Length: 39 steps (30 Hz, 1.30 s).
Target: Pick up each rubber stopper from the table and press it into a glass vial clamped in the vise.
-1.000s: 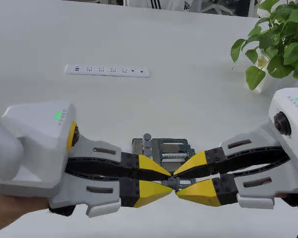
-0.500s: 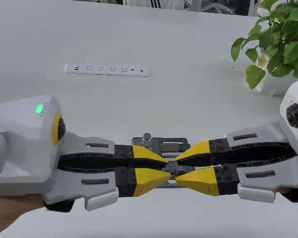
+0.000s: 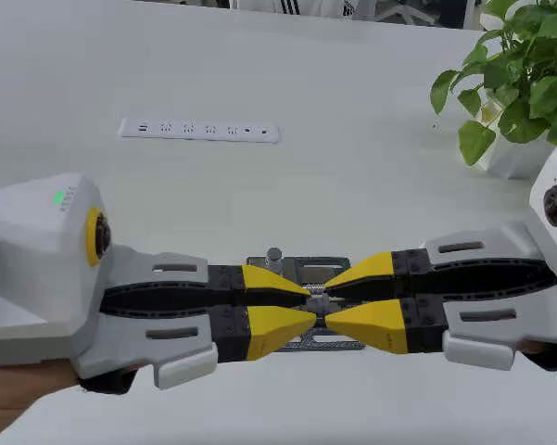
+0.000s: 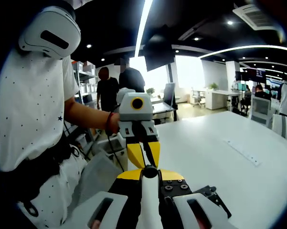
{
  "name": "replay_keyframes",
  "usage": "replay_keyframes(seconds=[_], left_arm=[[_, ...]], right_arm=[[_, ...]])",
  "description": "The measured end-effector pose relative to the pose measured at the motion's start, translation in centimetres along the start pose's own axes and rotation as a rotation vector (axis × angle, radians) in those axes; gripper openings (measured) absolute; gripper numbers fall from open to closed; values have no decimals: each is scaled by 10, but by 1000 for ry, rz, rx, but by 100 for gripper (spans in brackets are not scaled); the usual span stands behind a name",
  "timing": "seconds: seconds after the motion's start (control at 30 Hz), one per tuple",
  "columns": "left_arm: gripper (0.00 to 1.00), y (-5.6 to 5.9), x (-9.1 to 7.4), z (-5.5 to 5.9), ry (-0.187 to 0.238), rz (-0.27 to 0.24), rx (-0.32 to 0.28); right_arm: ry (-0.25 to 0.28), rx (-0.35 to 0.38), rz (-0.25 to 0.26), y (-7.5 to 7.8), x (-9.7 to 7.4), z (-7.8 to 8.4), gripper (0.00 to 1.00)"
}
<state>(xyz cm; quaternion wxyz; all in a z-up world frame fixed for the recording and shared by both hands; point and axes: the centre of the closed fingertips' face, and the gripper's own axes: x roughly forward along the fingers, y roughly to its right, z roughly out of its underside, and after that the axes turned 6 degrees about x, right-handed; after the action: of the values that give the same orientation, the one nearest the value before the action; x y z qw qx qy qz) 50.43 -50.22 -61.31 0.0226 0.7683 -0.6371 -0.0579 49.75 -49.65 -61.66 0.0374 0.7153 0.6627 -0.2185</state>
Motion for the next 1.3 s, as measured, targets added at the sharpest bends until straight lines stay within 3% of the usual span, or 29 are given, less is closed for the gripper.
replay_keyframes(seconds=[1.3], left_arm=[[3,-1,-5,-10,37,51,-61]], right_arm=[[-8,-31,-39,-4,-2,-9,6]])
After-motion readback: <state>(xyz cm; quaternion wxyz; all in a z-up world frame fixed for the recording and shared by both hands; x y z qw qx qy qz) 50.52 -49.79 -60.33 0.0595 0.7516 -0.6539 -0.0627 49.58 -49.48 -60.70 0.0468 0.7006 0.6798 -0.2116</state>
